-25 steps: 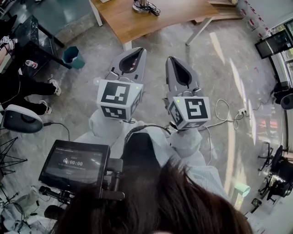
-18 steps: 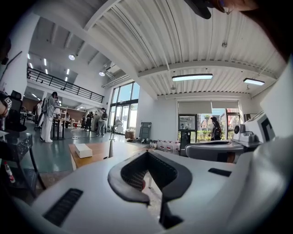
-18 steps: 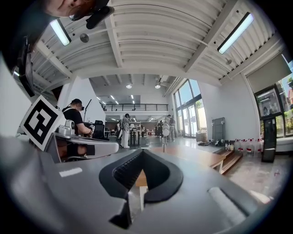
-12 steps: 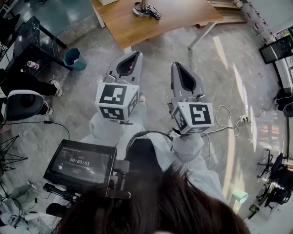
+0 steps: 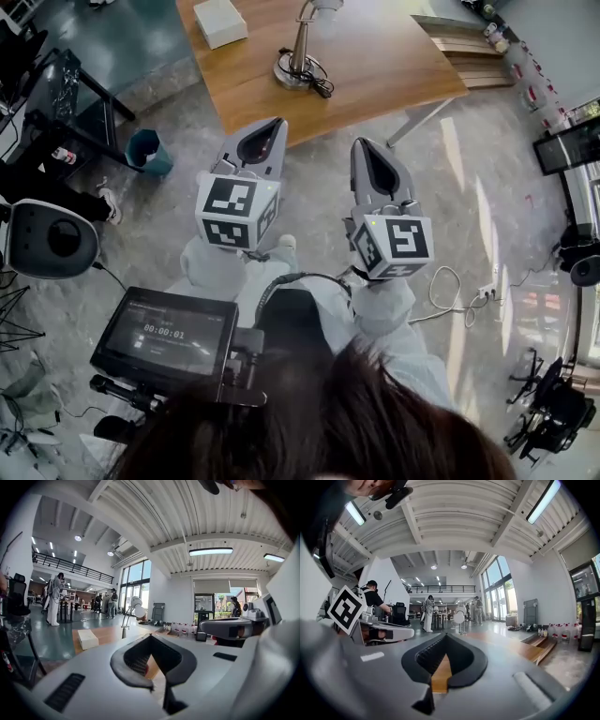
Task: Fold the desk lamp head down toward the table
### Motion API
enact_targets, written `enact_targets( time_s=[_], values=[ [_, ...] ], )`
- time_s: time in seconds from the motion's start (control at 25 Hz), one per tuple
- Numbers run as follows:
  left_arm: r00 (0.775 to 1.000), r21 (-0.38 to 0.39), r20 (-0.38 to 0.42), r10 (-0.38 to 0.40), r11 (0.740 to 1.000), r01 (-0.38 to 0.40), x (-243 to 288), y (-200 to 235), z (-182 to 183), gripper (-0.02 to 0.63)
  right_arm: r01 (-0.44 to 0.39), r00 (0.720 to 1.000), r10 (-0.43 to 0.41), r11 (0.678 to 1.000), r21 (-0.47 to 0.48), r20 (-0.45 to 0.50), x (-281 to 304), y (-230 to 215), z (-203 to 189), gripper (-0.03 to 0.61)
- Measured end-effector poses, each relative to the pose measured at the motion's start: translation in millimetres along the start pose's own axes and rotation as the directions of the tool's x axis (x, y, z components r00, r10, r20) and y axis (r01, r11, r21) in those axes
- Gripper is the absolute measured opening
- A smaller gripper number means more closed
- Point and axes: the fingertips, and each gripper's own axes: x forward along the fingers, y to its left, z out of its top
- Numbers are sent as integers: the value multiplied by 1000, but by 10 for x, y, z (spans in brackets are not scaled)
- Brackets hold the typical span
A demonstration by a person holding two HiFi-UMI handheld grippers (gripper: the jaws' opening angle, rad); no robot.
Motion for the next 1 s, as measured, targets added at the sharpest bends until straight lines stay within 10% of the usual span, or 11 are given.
enact_targets(
  time_s=[0.64, 1.0],
  values=[
    [992, -32, -44, 119, 992, -120, 1867, 829, 62, 3, -141, 987, 143, 990, 30, -67, 1971, -1357, -142, 2],
    [971, -43, -77, 227, 972, -231, 2683, 1296, 16, 3, -376, 920, 375, 926, 10, -111, 3065, -1684, -4, 2]
  ],
)
